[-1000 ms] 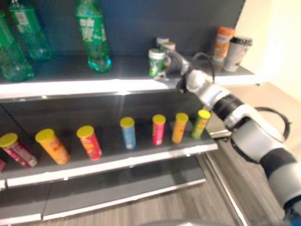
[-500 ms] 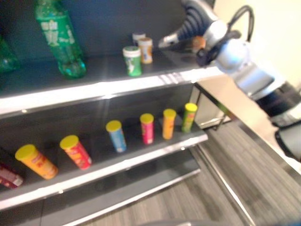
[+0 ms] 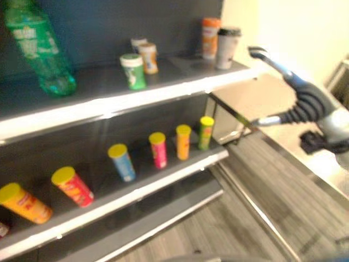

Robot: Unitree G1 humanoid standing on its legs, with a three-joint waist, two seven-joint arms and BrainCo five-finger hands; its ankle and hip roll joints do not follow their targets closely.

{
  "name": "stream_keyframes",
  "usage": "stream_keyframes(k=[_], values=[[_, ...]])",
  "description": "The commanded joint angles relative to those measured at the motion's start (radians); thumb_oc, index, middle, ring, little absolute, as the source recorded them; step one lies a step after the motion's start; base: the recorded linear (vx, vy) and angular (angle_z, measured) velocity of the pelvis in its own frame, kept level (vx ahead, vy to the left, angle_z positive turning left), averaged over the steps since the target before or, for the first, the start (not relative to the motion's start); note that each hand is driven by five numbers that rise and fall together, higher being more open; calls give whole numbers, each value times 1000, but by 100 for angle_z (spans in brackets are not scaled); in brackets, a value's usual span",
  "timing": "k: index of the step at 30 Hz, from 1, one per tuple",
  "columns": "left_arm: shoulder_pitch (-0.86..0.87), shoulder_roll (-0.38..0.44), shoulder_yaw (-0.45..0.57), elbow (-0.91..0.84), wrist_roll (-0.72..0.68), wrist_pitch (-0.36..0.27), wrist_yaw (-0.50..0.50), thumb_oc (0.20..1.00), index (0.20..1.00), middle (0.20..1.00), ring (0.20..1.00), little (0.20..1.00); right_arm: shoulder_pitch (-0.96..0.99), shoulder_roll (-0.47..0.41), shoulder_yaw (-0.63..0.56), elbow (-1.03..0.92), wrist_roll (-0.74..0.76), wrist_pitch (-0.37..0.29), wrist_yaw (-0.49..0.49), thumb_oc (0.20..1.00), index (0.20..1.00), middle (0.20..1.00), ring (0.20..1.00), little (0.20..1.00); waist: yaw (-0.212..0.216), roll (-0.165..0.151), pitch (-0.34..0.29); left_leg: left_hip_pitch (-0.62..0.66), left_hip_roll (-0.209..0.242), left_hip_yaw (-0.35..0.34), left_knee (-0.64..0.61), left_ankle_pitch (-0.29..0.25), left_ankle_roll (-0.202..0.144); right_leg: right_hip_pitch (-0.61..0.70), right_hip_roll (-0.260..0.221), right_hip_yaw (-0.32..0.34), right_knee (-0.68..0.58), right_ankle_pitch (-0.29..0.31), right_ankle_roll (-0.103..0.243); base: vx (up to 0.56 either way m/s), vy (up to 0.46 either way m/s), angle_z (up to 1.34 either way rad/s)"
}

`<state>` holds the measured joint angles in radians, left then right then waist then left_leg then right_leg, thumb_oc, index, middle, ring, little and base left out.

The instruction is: Put the goods on the table back onto the shelves and tidy them up.

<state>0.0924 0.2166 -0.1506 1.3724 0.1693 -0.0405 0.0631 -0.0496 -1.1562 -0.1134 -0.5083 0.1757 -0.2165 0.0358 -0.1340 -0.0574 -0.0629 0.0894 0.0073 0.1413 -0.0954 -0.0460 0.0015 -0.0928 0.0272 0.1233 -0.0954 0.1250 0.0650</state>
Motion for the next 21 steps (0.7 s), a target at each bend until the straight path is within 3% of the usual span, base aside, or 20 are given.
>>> stream_keyframes(k=[1, 3, 6, 11, 13, 14, 17, 21], values=[[-24, 5, -11, 71, -24, -23, -25, 1000, 1000, 1000, 1000, 1000, 60, -37, -34, -29, 194, -55, 121, 1000, 1000, 1000, 1000, 1000, 23, -5, 5, -2, 74, -1, 8, -32, -65, 79, -75, 9, 8, -91, 95, 0, 0, 0], [-17, 8, -2, 65, -25, -34, -31, 1000, 1000, 1000, 1000, 1000, 156, -30, 21, -45, 300, -44, 212, 1000, 1000, 1000, 1000, 1000, 27, -7, 7, -4, 75, -3, 8, -30, -70, 79, -77, 2, 8, -92, 95, -24, -16, -2], [-9, 9, 6, 42, -36, -38, -28, 1000, 1000, 1000, 1000, 1000, 224, 33, 220, 59, 345, 37, 286, 1000, 1000, 1000, 1000, 1000, 44, -6, 15, -10, 73, -19, 8, -26, -74, 81, -81, -13, 8, -96, 94, -25, -14, 5], [-10, -8, -48, -29, -69, -37, -12, 1000, 1000, 1000, 1000, 1000, 104, 332, 579, 566, 185, 159, 246, 1000, 1000, 1000, 1000, 1000, 80, 6, 34, -23, 67, -52, 8, -16, -75, 90, -88, -38, 8, -114, 88, -36, -10, 18], [-12, -11, -66, -36, -72, -34, -8, 1000, 1000, 1000, 1000, 1000, 87, 395, 611, 662, 180, 171, 230, 1000, 1000, 1000, 1000, 1000, 87, 7, 36, -24, 65, -58, 8, -15, -74, 92, -88, -41, 8, -117, 87, -9, -16, 18], [-5, -16, -105, -43, -79, -37, -3, 1000, 1000, 1000, 1000, 1000, 68, 513, 658, 854, 194, 196, 205, 1000, 1000, 1000, 1000, 1000, 104, 9, 37, -27, 63, -71, 8, -12, -73, 96, -89, -48, 8, -121, 86, -4, -27, 32], [-5, -22, -124, -35, -121, -40, 10, 1000, 1000, 1000, 1000, 1000, -12, 709, 677, 1229, 214, 215, 134, 1000, 1000, 1000, 1000, 1000, 126, 9, 41, -34, 61, -89, 8, -5, -70, 96, -91, -58, 8, -117, 82, -9, -41, 31], [-38, -10, -88, 13, -200, -47, 32, 1000, 1000, 1000, 1000, 1000, -50, 922, 557, 1631, 411, 238, 92, 1000, 1000, 1000, 1000, 1000, 146, 7, 43, -37, 59, -113, 8, 1, -65, 96, -93, -71, 8, -110, 78, -7, -45, 17]])
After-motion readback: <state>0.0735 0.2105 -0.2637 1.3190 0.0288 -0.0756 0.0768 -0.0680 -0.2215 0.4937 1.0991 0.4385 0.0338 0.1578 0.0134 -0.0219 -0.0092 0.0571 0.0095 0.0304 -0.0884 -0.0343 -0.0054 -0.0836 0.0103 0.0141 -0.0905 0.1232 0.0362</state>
